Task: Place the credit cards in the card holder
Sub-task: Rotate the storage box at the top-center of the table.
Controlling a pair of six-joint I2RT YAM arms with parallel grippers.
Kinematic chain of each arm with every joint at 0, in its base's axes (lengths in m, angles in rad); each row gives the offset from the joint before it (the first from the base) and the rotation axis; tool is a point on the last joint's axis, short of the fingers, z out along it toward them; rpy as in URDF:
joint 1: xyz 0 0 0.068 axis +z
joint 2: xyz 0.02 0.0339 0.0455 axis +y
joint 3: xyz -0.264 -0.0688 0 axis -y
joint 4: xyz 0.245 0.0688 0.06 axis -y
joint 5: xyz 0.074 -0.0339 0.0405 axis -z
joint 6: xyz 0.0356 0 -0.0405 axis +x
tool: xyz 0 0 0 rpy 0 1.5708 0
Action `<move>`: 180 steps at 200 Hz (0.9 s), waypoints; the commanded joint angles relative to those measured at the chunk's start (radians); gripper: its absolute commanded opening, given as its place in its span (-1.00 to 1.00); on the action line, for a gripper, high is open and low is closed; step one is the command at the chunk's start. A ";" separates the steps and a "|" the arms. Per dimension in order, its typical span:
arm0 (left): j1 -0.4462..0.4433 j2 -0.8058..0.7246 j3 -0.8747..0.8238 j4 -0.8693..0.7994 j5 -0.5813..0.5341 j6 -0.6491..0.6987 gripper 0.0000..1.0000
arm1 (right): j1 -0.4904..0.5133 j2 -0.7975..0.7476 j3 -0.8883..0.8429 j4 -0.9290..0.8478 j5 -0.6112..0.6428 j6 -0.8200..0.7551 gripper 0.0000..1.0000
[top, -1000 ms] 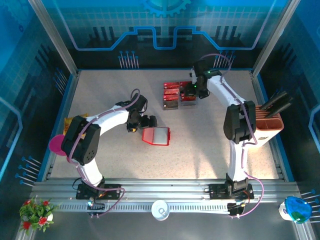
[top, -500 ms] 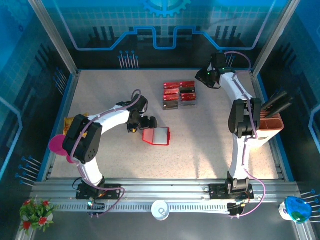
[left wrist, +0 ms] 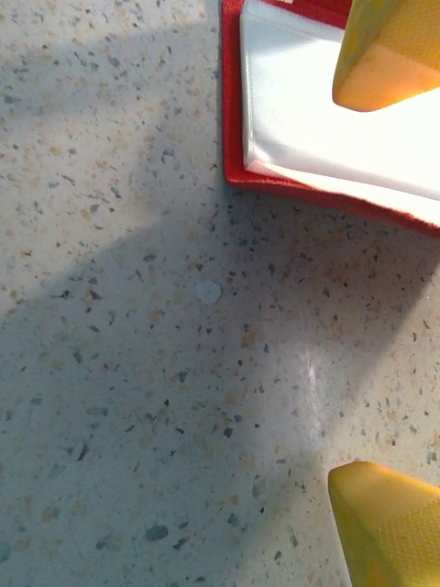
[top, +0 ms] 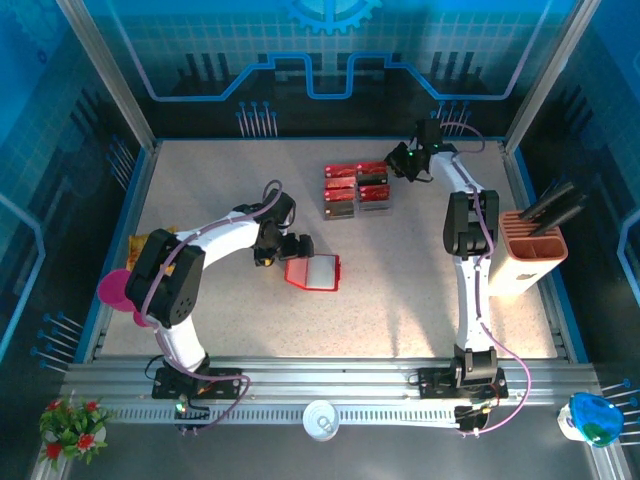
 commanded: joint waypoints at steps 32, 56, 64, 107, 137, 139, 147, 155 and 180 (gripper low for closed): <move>0.004 -0.006 -0.022 0.001 0.012 0.019 0.99 | -0.013 -0.101 -0.181 0.099 -0.105 0.003 -0.73; 0.004 -0.002 -0.026 0.012 0.021 0.018 0.99 | -0.012 -0.170 -0.301 0.143 -0.114 -0.004 -0.73; 0.004 -0.002 -0.026 0.015 0.021 0.019 0.98 | -0.011 -0.192 -0.335 0.155 -0.119 -0.007 -0.73; 0.004 -0.005 -0.033 0.023 0.023 0.021 0.98 | 0.005 -0.295 -0.475 0.174 -0.143 -0.038 -0.73; 0.004 -0.018 -0.043 0.031 0.018 0.017 0.99 | 0.030 -0.352 -0.560 0.180 -0.151 -0.057 -0.73; 0.004 -0.018 -0.043 0.032 0.017 0.017 0.98 | 0.032 -0.357 -0.569 0.184 -0.152 -0.056 -0.73; 0.004 -0.021 -0.048 0.036 0.017 0.015 0.98 | 0.038 -0.376 -0.601 0.200 -0.154 -0.053 -0.73; 0.004 -0.025 -0.051 0.038 0.015 0.013 0.99 | 0.044 -0.396 -0.634 0.216 -0.157 -0.047 -0.72; 0.005 -0.033 -0.066 0.046 0.009 0.009 0.98 | 0.050 -0.466 -0.727 0.246 -0.157 -0.042 -0.72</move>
